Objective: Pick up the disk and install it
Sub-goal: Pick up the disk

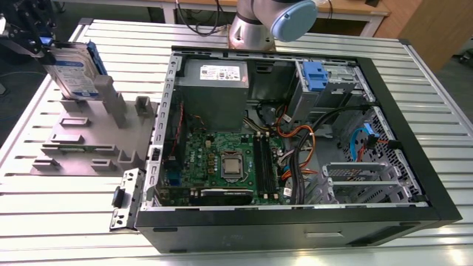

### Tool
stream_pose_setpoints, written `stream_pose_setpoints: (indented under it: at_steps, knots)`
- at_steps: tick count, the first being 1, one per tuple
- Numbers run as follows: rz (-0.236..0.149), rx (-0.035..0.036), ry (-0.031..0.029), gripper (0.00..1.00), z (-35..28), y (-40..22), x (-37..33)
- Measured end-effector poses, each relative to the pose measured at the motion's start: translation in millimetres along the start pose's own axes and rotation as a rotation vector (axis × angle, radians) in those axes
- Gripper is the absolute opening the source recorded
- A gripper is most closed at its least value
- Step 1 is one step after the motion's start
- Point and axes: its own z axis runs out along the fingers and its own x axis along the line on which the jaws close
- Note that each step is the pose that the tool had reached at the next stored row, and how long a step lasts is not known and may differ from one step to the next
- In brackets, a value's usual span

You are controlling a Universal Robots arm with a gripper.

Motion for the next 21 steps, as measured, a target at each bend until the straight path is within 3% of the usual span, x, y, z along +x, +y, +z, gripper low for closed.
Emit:
stream_pose_setpoints:
  at_steps: [6,21]
  knots:
    - [0.0,0.0001,0.0,0.37,-0.3,0.0,0.0]
    - [0.0,0.0001,0.0,0.37,-9.8,0.2,-0.4]
